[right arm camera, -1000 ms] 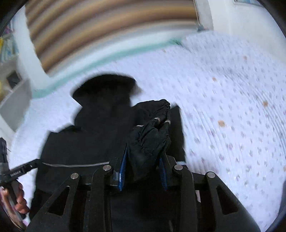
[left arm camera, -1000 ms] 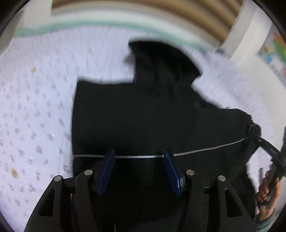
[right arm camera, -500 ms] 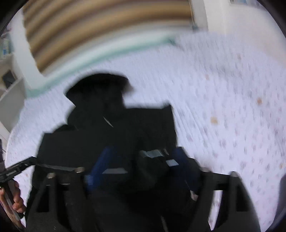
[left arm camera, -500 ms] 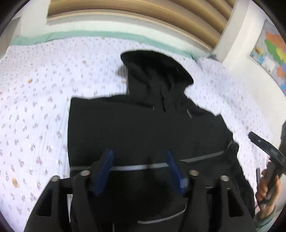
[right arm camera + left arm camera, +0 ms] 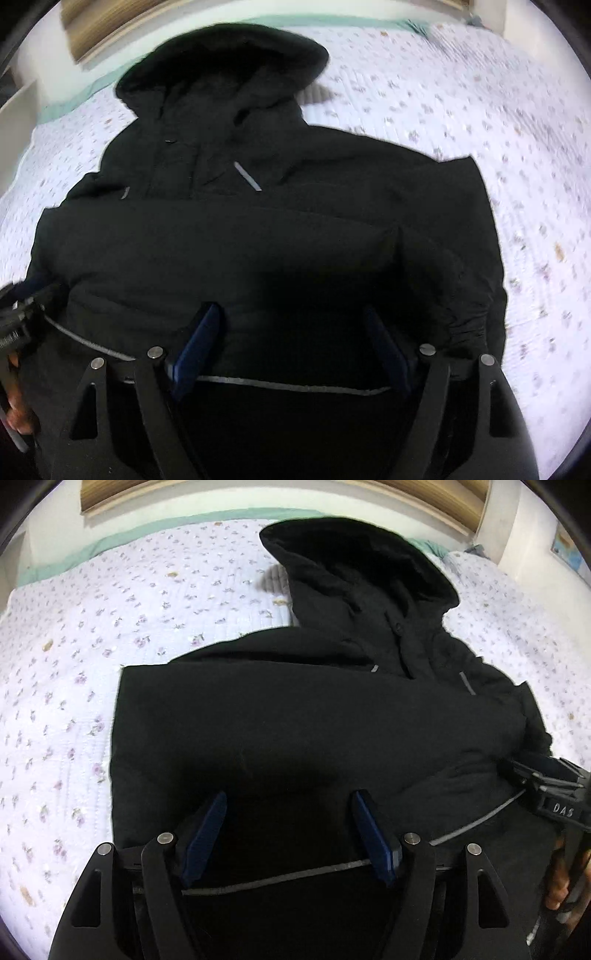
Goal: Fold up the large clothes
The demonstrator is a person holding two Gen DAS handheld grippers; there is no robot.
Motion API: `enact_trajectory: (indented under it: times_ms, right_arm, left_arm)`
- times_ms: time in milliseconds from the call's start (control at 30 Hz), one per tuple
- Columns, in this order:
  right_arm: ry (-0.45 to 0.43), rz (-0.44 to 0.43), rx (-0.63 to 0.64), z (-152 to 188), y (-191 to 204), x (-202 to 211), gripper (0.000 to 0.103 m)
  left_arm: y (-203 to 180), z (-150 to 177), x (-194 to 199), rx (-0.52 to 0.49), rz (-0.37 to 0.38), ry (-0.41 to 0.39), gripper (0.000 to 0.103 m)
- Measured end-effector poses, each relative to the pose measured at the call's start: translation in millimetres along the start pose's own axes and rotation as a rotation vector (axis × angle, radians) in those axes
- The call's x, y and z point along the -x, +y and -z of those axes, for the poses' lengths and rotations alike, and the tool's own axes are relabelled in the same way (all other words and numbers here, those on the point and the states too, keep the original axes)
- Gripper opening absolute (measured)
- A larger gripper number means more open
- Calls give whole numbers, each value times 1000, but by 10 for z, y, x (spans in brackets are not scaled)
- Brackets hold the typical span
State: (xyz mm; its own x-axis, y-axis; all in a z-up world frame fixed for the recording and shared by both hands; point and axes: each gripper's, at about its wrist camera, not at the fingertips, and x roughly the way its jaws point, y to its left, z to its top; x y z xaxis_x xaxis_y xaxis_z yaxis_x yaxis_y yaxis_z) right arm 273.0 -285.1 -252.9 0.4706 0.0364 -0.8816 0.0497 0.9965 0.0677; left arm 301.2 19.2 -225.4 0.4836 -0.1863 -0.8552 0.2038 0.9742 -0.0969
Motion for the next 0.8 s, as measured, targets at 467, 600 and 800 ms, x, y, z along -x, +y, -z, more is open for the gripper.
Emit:
enact_trajectory:
  times_ms: [467,600,800]
  right_arm:
    - [-38,42,21,726,-307,643,64]
    - [-94,-38,-3,866,-408,545,65]
    - [-143,-42,6,971,-417,603,68]
  left_arm:
    - [185,650,275,115,62,57,72]
    - [181,751,333,108,73,-26,72]
    - [142,904,393,88,70,-111,72]
